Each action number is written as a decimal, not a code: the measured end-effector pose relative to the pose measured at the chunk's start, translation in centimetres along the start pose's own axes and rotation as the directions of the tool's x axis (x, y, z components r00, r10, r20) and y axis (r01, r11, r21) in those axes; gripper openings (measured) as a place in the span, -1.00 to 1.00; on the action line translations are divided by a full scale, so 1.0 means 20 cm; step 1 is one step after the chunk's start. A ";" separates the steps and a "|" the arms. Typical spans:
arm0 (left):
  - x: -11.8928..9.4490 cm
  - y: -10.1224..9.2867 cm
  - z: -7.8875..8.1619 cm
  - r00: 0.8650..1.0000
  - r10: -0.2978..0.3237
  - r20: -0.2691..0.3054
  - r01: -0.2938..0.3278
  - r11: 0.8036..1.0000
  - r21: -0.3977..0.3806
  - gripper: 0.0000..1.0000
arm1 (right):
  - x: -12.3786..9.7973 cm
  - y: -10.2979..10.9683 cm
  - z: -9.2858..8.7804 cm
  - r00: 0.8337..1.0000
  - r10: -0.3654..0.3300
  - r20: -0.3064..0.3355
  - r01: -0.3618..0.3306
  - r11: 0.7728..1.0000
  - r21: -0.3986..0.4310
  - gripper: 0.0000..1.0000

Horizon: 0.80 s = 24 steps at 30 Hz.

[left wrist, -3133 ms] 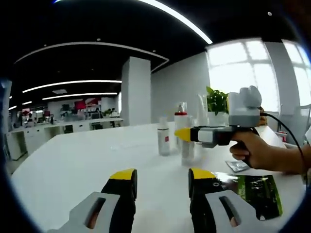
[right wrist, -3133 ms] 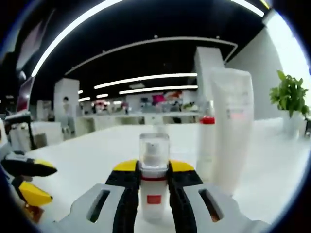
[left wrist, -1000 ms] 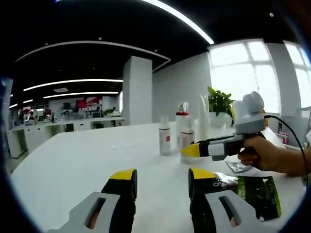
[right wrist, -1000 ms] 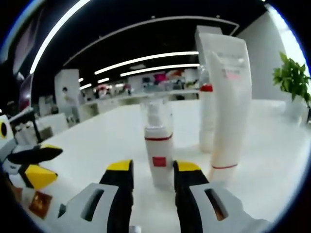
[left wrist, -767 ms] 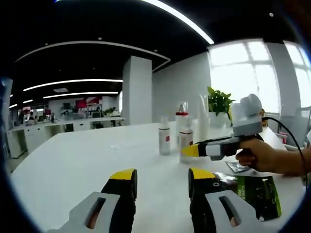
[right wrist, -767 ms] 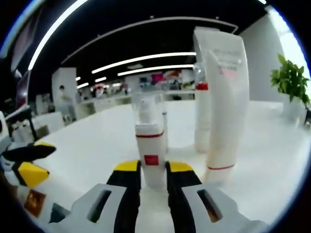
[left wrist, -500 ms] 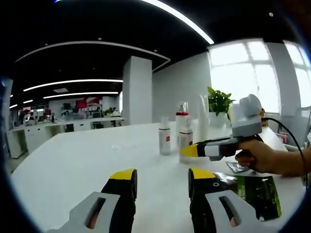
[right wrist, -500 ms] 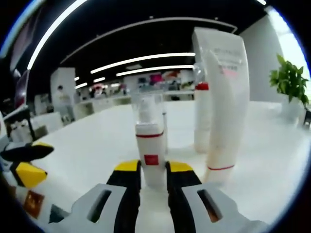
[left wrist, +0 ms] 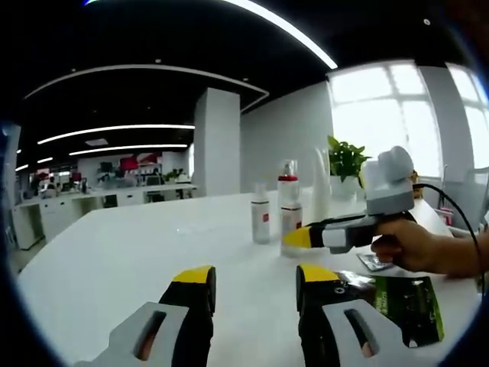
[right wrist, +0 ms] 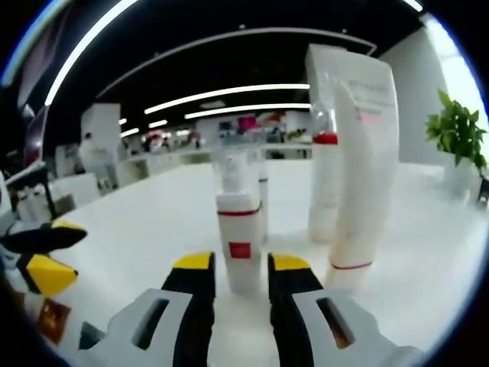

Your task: Arrange the skincare products in the storage area until every visible bottle or jar stands upright without overlapping.

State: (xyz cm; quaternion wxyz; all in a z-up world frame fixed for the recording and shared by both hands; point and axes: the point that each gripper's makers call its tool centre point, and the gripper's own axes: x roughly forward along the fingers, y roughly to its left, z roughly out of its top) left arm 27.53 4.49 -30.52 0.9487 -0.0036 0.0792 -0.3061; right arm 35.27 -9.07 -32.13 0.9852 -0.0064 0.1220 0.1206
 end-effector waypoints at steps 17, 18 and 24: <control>0.00 0.01 0.00 1.000 0.000 0.002 0.000 1.000 0.008 -0.15 | -0.15 0.08 0.04 0.990 0.142 -0.011 -0.140 0.981 0.132 -0.11; 0.00 0.00 0.00 1.000 -0.001 0.005 0.001 1.000 0.009 -0.15 | -0.17 0.09 0.03 0.987 0.162 -0.013 -0.158 0.975 0.156 -0.12; 0.00 -0.01 0.00 1.000 -0.010 0.007 0.010 1.000 0.013 -0.15 | -0.26 0.10 0.03 0.979 0.205 -0.017 -0.201 0.969 0.144 -0.17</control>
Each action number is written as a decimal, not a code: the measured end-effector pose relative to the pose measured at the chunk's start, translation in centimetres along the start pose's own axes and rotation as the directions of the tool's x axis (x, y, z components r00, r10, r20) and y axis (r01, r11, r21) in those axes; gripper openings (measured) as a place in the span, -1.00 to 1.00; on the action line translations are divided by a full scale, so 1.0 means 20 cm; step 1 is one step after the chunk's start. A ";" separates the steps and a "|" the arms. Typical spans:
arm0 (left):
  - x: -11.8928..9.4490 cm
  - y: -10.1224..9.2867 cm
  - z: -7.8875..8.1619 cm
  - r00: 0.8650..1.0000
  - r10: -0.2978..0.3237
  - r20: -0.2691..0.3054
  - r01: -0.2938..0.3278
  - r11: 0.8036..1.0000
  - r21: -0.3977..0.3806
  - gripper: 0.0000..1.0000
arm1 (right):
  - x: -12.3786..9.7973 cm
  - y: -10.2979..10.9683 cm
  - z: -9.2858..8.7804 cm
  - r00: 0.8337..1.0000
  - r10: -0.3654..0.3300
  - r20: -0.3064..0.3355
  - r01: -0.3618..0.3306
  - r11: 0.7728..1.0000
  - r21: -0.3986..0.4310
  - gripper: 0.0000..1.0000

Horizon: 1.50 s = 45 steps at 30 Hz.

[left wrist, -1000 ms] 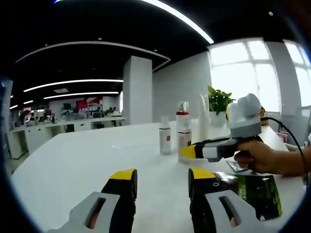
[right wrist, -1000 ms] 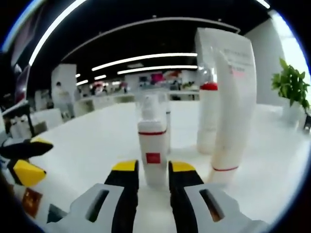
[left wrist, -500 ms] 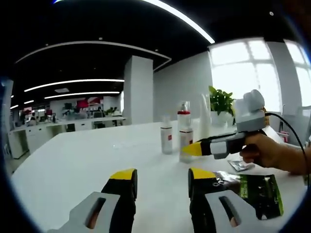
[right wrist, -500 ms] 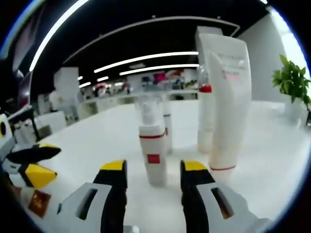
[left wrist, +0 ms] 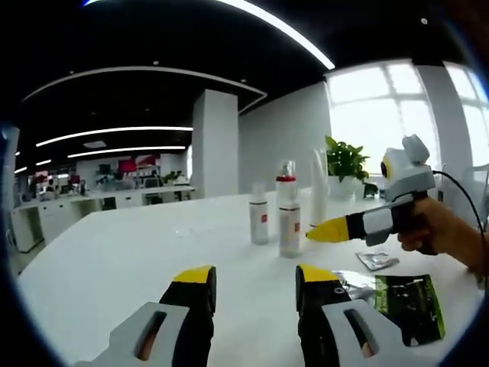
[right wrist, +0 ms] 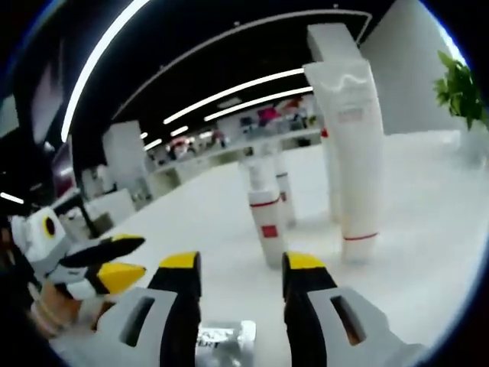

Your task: Arrange the skincare products in the storage area until every visible bottle or jar stands upright without overlapping.

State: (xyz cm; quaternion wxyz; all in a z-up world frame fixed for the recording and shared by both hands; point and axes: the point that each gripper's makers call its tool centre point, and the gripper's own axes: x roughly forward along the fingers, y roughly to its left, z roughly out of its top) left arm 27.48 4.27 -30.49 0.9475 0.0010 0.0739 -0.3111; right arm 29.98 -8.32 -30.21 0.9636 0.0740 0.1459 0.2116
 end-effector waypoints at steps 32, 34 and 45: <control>0.00 -0.04 0.00 0.999 -0.032 -0.002 0.032 0.999 0.000 -0.15 | -0.41 -0.23 -0.35 0.758 0.016 -0.652 -0.385 0.818 -0.428 0.34; 0.00 -0.04 0.00 1.000 -0.029 0.000 0.029 1.000 -0.002 -0.15 | -0.40 -0.23 -0.36 0.747 0.015 -0.665 -0.379 0.831 -0.407 0.24; -0.01 -0.03 0.01 1.000 -0.028 0.006 0.028 1.000 -0.008 -0.15 | -0.43 -0.20 -0.39 0.679 0.000 -0.734 -0.351 0.878 -0.325 0.01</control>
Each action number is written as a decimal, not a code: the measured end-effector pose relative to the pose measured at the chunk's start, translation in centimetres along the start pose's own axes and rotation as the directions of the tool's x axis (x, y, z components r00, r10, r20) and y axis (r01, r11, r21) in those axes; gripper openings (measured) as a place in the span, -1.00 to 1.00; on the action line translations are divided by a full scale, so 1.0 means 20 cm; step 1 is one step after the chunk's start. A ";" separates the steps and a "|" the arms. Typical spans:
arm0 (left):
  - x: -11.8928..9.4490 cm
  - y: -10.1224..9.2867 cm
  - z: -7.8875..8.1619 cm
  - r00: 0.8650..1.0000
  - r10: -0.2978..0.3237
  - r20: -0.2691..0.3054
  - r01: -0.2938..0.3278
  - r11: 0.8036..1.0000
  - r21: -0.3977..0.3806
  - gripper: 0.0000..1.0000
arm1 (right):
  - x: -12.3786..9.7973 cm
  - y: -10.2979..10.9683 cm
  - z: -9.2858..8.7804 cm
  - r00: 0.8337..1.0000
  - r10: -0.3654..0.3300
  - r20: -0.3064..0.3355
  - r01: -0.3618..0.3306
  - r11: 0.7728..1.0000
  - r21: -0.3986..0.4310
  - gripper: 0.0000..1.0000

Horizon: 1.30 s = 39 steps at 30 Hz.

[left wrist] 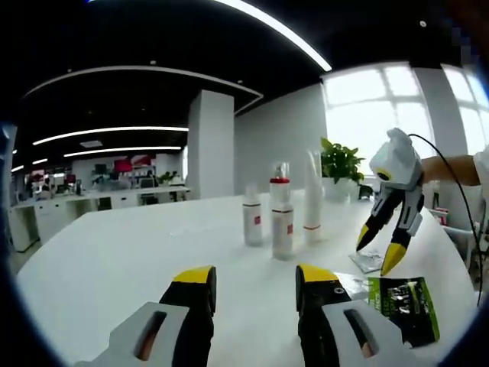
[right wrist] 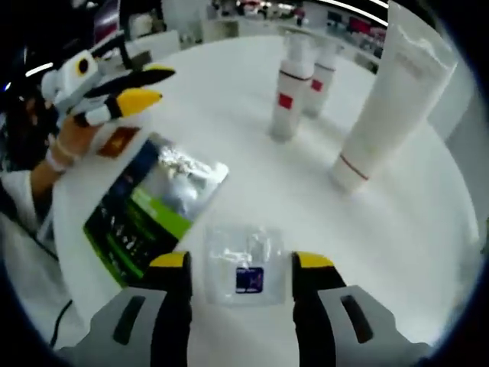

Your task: Arrange the skincare products in the storage area until every visible bottle or jar stands upright without overlapping.

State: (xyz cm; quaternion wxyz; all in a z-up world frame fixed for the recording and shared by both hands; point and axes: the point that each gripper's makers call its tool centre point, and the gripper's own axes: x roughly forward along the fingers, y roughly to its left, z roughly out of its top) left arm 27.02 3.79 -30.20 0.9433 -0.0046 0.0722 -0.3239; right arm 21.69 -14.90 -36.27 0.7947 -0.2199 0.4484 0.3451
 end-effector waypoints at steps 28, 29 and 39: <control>-0.04 0.03 0.11 0.993 0.004 0.118 0.001 0.999 -0.041 -0.20 | -0.26 0.21 0.69 0.819 0.073 0.568 -0.122 0.991 0.048 -0.26; -0.04 0.03 0.11 0.993 0.004 0.120 0.000 0.999 -0.040 -0.20 | -0.28 0.22 0.72 0.797 0.075 0.600 -0.139 0.988 0.062 -0.26; -0.04 -0.02 0.15 0.988 -0.030 0.150 0.028 0.999 0.015 -0.19 | -0.35 0.30 1.01 0.545 0.055 0.837 -0.300 0.945 0.133 -0.26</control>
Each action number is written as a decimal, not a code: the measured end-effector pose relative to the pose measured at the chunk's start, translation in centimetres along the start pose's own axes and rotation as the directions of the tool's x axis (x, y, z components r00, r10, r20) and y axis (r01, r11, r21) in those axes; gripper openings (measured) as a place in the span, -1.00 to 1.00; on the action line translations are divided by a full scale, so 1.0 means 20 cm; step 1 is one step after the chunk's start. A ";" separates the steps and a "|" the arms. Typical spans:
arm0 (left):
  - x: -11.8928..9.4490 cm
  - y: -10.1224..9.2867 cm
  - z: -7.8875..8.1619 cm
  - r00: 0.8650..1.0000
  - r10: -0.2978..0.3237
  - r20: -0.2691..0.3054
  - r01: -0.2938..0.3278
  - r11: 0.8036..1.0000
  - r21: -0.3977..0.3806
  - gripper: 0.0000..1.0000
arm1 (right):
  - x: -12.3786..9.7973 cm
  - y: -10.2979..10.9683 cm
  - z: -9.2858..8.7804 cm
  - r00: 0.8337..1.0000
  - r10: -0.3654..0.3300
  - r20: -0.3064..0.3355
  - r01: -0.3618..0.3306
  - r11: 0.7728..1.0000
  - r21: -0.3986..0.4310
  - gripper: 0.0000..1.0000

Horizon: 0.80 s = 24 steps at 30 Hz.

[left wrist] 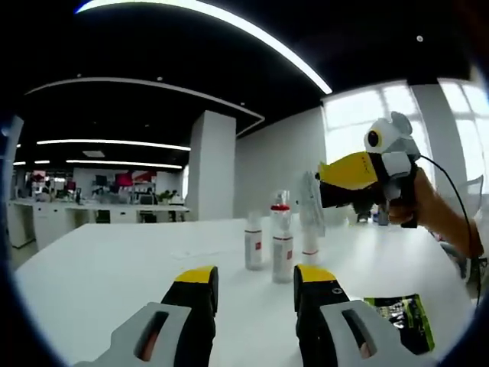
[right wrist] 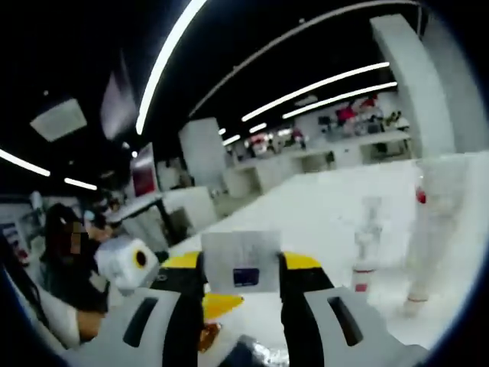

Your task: Arrange the skincare products in the storage area until every visible bottle or jar stands upright without overlapping.

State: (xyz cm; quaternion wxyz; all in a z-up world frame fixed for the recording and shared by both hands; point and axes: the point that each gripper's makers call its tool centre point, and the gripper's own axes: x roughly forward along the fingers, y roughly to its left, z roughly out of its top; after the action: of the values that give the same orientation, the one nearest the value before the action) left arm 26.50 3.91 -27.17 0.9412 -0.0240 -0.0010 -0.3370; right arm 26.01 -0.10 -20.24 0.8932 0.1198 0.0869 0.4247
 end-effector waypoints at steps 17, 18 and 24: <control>-0.06 0.05 0.13 0.988 0.113 0.101 -0.134 0.963 0.233 -0.39 | 0.16 0.02 -0.18 0.998 0.043 0.039 -0.052 0.957 0.285 -0.26; -0.06 0.05 0.13 0.988 0.113 0.102 -0.134 0.964 0.230 -0.45 | 0.17 0.02 -0.19 0.998 0.045 0.037 -0.054 0.958 0.281 -0.26; -0.07 0.03 0.13 0.992 0.068 0.105 -0.090 0.972 0.219 -0.95 | 0.20 0.05 -0.18 0.996 0.075 0.054 -0.088 0.949 0.302 -0.26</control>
State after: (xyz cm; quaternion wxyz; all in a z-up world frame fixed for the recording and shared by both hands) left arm 25.79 5.30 -24.58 0.9494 0.0658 -0.0833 -0.2955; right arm 26.79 4.15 -23.61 0.8475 0.2680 0.1273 0.4401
